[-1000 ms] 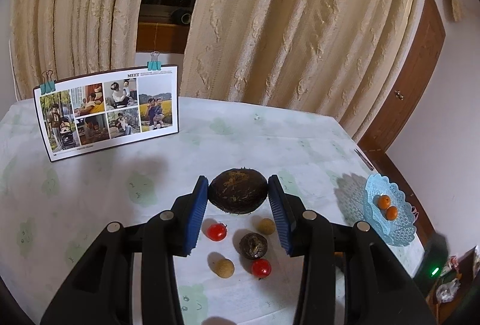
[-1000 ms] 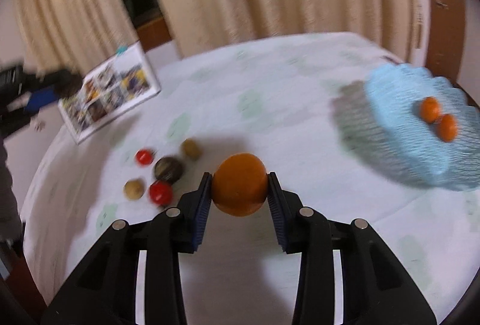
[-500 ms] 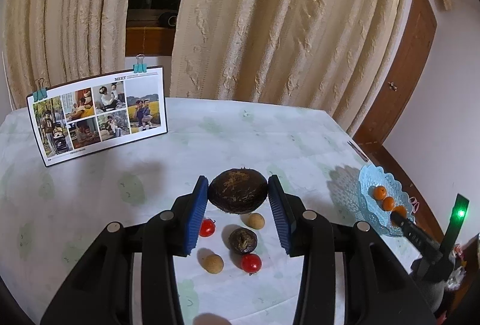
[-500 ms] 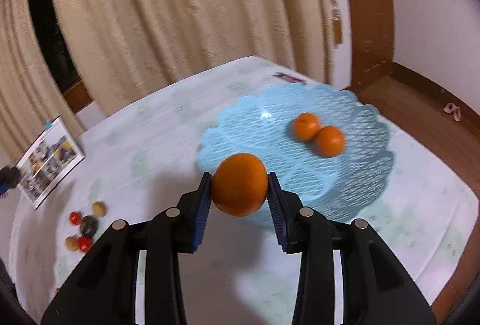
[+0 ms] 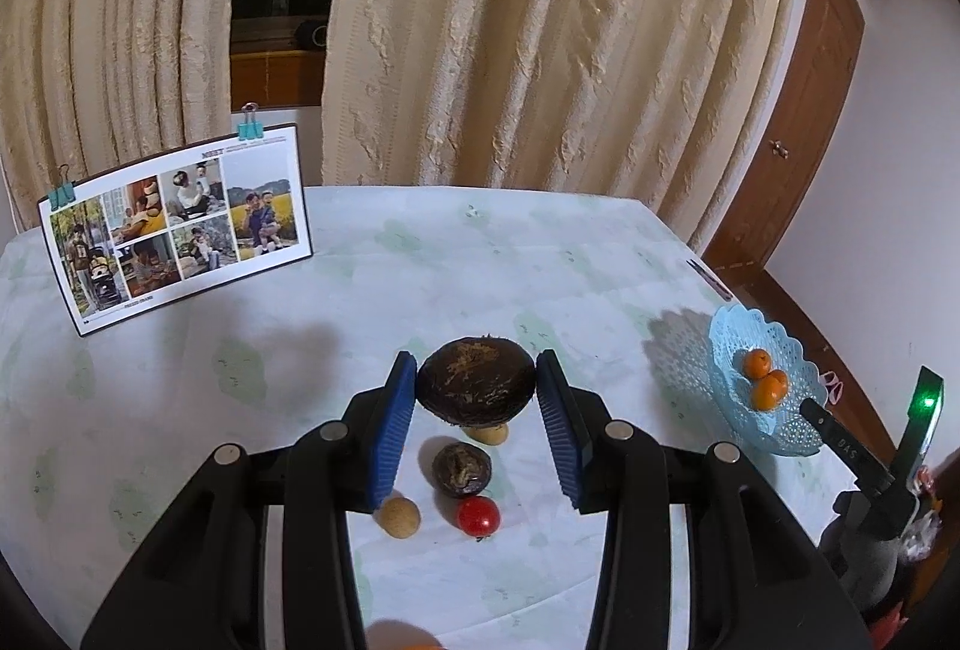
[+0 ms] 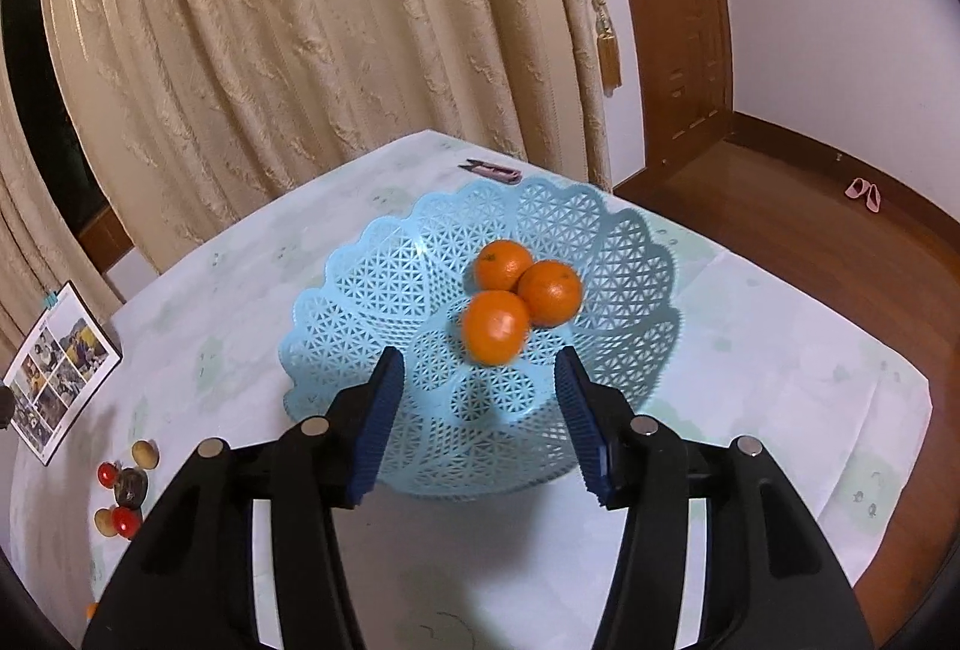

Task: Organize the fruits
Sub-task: 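Drop an orange in the basket with the right tool while the left tool holds the dark fruit, then carry the dark brown fruit over the basket and open the left tool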

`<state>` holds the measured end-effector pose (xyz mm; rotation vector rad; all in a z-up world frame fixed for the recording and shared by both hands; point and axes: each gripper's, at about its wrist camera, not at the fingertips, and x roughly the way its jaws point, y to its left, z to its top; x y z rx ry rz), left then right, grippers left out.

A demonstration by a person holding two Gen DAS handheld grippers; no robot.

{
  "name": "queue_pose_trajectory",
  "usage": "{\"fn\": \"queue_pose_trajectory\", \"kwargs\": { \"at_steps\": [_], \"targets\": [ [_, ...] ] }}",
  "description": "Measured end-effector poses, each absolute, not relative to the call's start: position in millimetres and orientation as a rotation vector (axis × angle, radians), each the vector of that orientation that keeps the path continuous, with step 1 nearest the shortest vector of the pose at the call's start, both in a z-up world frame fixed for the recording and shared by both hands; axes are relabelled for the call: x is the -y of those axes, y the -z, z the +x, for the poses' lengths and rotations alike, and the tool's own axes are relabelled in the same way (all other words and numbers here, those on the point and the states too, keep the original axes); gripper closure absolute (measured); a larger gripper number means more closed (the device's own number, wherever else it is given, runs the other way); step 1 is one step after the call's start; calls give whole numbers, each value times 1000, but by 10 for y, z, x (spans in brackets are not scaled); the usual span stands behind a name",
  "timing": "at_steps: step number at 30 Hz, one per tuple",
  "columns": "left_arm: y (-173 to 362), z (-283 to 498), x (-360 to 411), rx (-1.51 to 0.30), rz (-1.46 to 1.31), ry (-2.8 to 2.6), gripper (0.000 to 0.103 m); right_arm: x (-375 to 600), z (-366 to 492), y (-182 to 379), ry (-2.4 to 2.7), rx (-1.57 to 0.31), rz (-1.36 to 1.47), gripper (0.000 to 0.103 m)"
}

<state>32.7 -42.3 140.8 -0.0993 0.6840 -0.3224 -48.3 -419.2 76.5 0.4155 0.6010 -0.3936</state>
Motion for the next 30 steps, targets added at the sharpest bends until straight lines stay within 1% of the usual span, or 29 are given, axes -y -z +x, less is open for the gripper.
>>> {"fn": "queue_pose_trajectory", "kwargs": {
  "at_steps": [12,13,14,16,30],
  "targets": [
    [-1352,343,1273,-708,-1,444,61,4371,-881,-851,439,-502,440,47],
    [-1337,348,1373,-711,7,462,61,4380,-904,-861,443,-495,439,46],
    [-1320,354,1471,-716,16,479,61,4397,-935,-873,449,-485,438,41],
    [-1290,361,1639,-724,30,506,61,4424,-989,-892,462,-467,429,39],
    [-1001,370,2822,-755,170,658,61,4705,-1112,-821,502,-442,476,39]
  ]
}}
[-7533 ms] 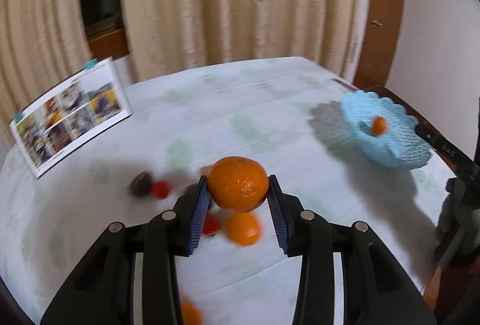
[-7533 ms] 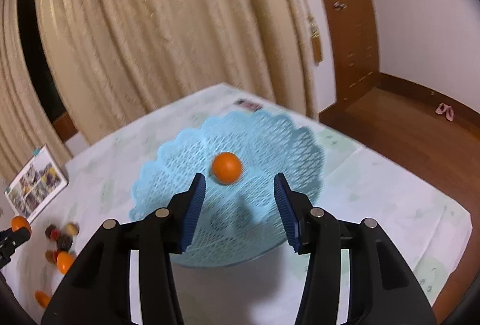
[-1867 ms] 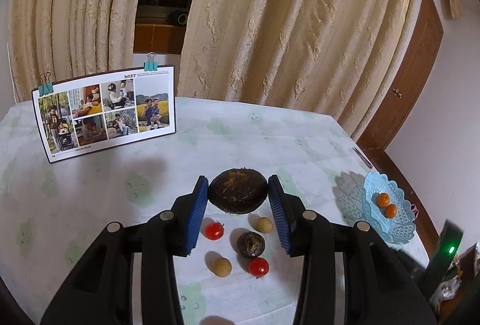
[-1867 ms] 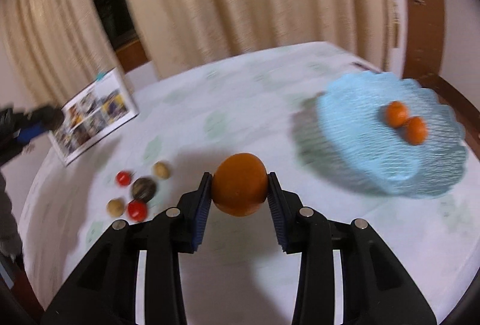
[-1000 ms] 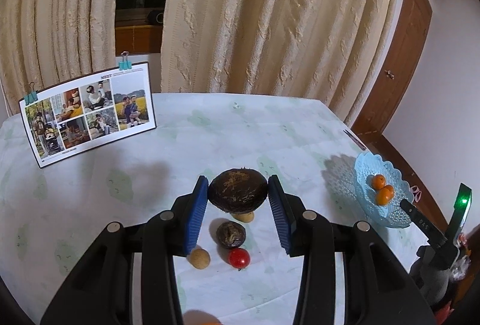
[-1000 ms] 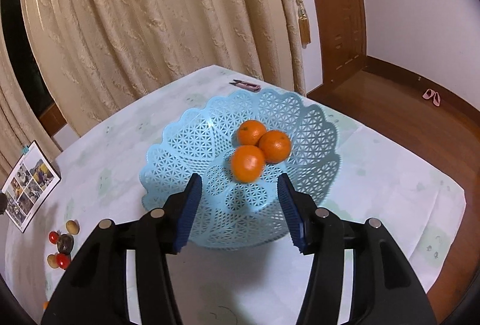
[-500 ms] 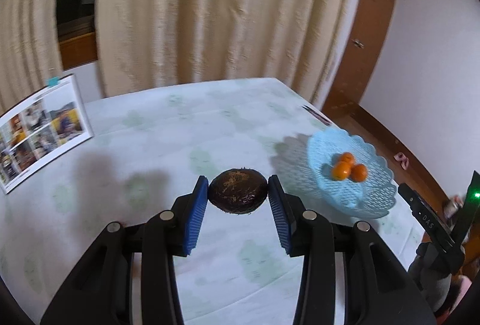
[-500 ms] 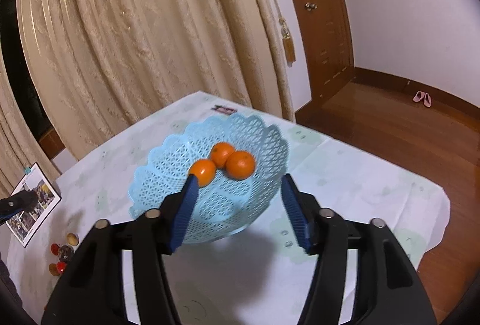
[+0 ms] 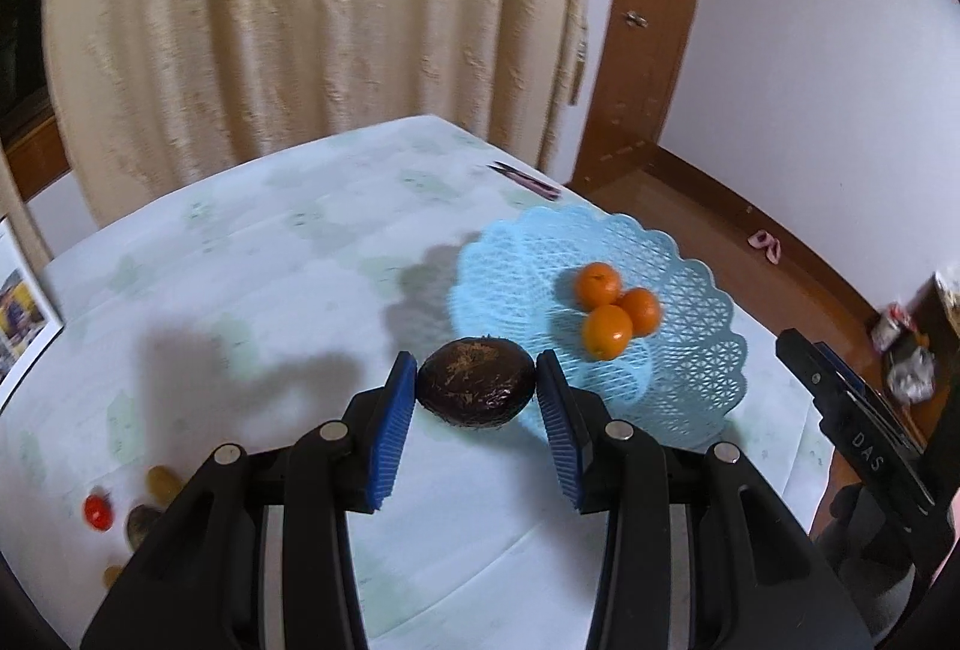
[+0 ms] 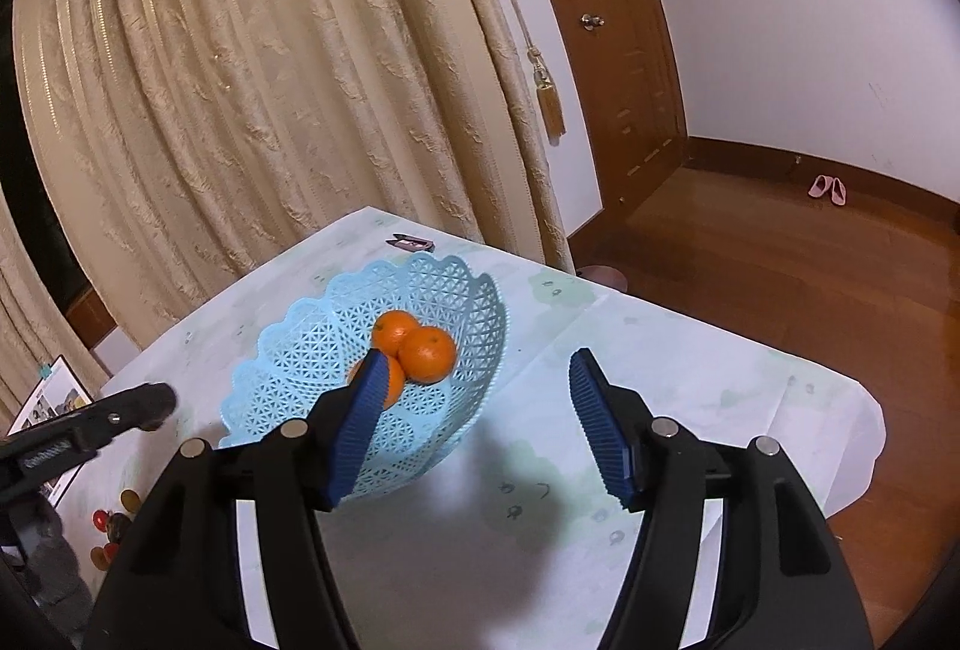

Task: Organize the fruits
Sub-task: 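Carry the dark brown fruit over the basket and open the left tool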

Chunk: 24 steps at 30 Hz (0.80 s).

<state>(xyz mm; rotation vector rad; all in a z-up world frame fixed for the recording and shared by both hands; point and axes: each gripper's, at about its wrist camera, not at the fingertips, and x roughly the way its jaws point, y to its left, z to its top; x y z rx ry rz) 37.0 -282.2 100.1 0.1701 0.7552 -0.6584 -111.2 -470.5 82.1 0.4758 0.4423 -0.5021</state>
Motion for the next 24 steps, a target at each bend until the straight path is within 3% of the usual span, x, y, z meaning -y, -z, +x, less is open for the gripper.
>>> {"fn": "queue_pose_trajectory", "kwargs": {
  "at_steps": [9,10,13,24],
  "targets": [
    [-888,358,3215,-758,214,726,61,4826,-1160,-771,534,-444,503,39],
    [-880,348,3228,-748,214,725,57,4834,-1168,-770,537,-442,506,39],
    [-900,324,3189,-714,211,710,22,4830,-1171,-768,541,-442,512,38],
    [-1008,322,2978,-673,216,644,16,4690,-1140,-833,517,-430,501,32]
  ]
}}
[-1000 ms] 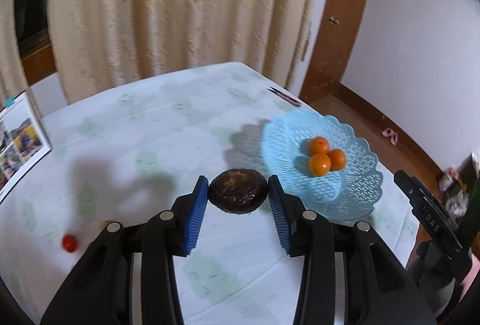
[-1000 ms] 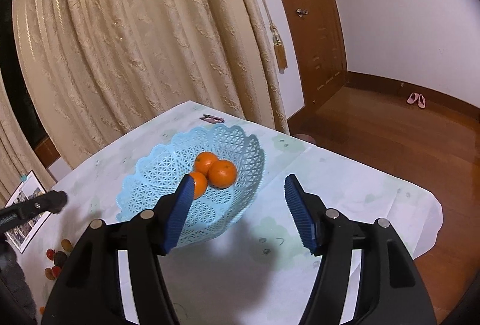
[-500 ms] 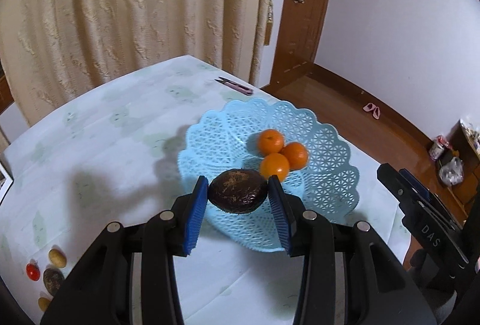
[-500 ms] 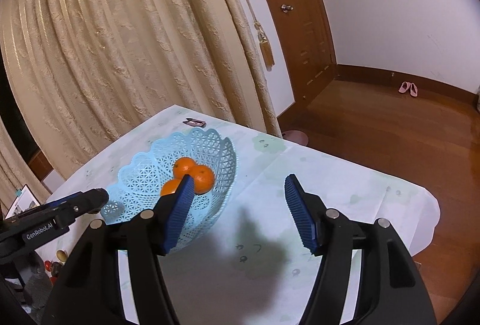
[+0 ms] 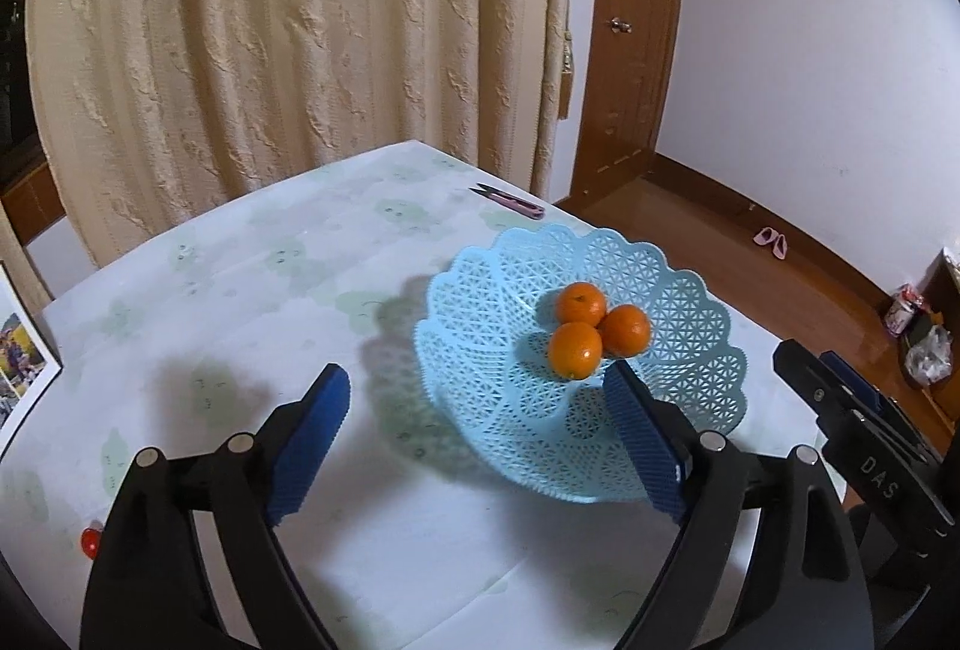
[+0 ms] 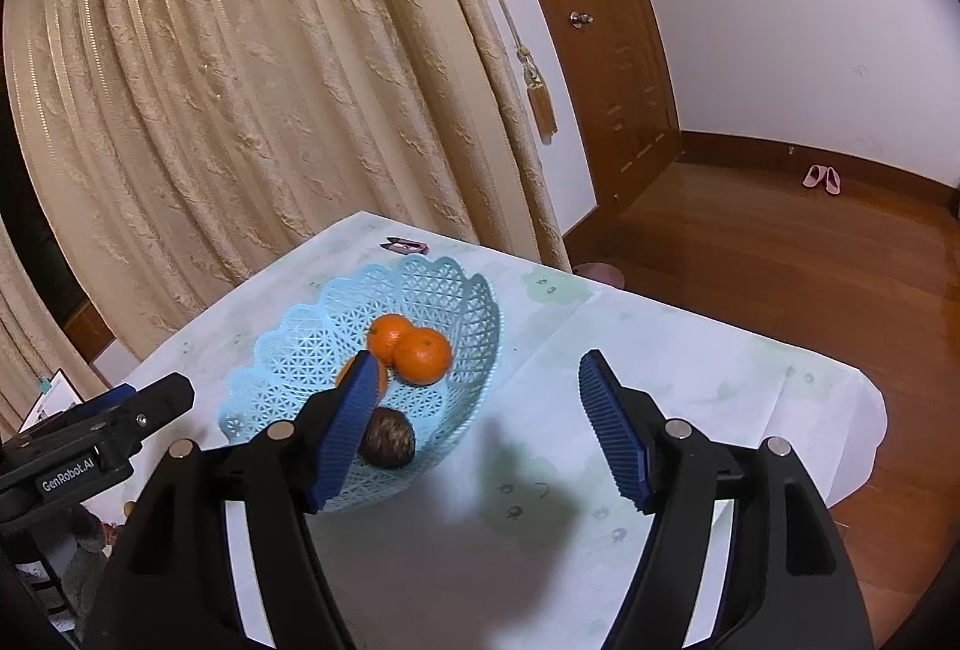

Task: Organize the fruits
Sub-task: 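Carry the dark brown fruit over the basket and open the left tool, then grasp a red tomato with the left tool while the right tool reaches toward another dark fruit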

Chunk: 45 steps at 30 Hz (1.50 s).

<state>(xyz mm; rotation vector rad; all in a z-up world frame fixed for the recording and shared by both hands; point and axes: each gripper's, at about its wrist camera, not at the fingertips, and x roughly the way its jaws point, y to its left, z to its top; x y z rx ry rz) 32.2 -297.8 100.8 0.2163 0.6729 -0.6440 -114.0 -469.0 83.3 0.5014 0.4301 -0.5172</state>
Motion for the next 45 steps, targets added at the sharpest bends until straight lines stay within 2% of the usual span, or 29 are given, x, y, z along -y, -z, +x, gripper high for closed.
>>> {"fn": "queue_pose_trajectory", "kwargs": {
  "at_steps": [8,19,45],
  "targets": [
    [-1119,268,2731,-615,237,588,12,4540,-1141,-925,497,-414,491,27],
    [-1242,180,2238,-516,282,449,10,4175,-1004,-1028,429,-416,455,26],
    [-1361,317,1030,-516,159,299,10,2918,-515,-1075,207,-516,293,24]
  ]
}}
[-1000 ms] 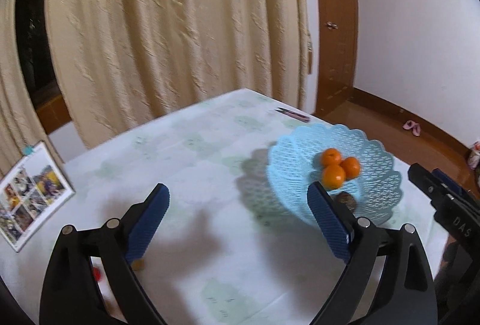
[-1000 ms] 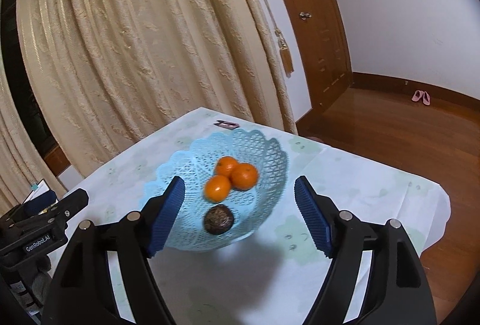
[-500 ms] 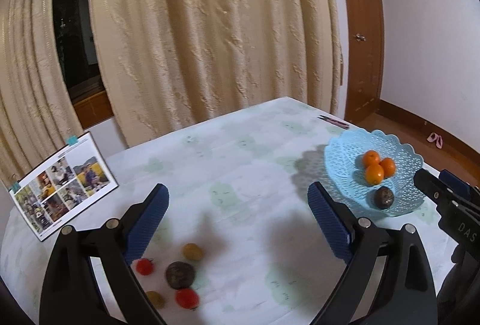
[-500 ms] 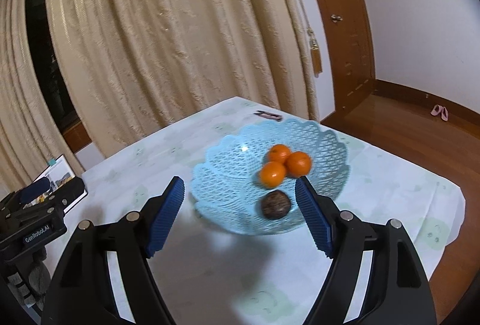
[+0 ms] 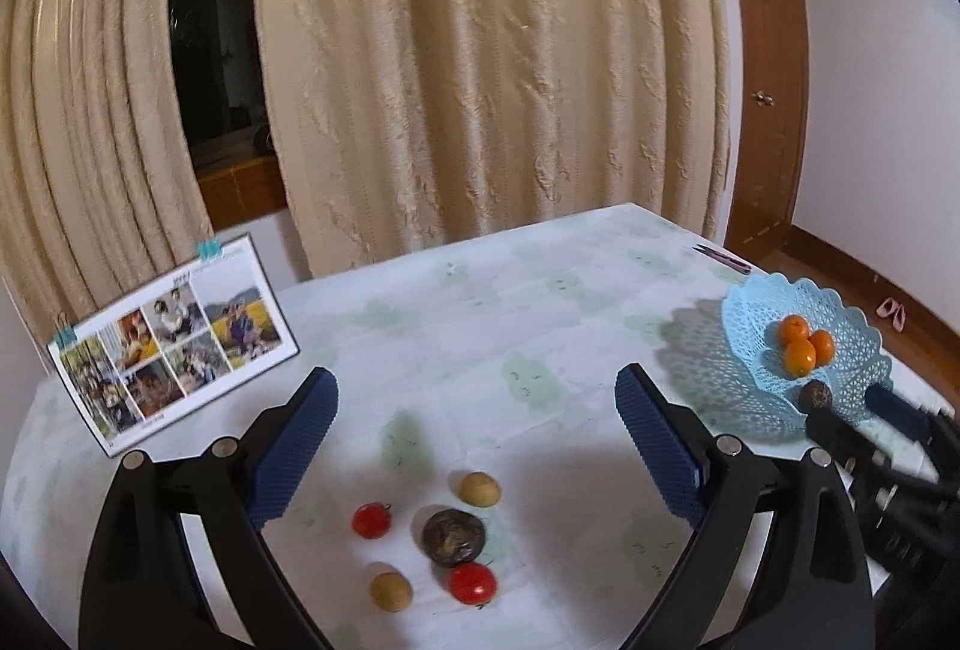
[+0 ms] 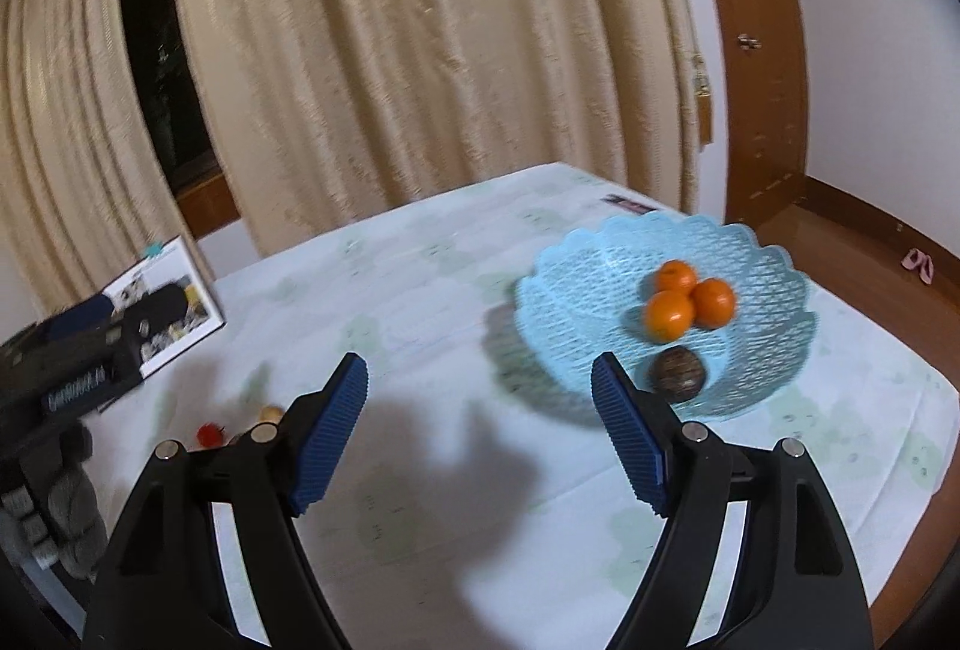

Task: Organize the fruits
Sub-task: 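Grasp a red tomato with the left tool while the right tool reaches toward another dark fruit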

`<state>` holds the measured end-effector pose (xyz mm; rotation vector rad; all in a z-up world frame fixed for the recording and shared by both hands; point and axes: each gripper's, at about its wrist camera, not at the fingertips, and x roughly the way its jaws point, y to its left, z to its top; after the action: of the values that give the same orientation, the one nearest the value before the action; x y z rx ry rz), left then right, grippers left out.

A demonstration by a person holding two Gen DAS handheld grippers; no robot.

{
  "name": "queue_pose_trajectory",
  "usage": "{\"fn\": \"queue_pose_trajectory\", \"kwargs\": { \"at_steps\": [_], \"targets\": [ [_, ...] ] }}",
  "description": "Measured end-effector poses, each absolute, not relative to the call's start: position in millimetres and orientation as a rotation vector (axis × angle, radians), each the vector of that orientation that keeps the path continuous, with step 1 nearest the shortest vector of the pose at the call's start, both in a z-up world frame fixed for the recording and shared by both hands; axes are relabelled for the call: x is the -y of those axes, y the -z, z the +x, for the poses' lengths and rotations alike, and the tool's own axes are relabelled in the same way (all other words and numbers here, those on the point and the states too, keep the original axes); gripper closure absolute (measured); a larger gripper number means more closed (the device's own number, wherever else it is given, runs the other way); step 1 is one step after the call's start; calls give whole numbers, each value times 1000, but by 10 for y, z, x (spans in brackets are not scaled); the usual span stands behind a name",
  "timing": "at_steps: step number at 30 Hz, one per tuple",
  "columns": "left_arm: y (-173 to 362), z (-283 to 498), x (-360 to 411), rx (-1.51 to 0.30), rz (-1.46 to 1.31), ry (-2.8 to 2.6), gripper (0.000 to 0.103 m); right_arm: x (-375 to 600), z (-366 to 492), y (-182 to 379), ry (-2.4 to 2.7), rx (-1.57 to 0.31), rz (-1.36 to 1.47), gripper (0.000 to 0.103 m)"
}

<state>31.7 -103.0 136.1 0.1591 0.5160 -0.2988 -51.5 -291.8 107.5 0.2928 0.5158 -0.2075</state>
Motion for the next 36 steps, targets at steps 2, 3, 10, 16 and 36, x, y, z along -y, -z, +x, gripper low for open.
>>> {"fn": "queue_pose_trajectory", "kwargs": {
  "at_steps": [2,3,10,16,36],
  "targets": [
    [-1341,424,927,-568,131,306,10,2816,-486,-1062,187,-530,274,24],
    [-1312,518,847,-612,104,308,10,2776,-473,-1056,179,-536,266,24],
    [-1024,978,483,-847,-28,359,10,2506,-341,-946,117,-596,229,18],
    [-713,1199,344,-969,-31,341,16,2360,-274,-864,83,-636,210,18],
    [-144,1317,232,-1138,-28,237,74,2280,-89,-708,51,-690,209,18]
  ]
}}
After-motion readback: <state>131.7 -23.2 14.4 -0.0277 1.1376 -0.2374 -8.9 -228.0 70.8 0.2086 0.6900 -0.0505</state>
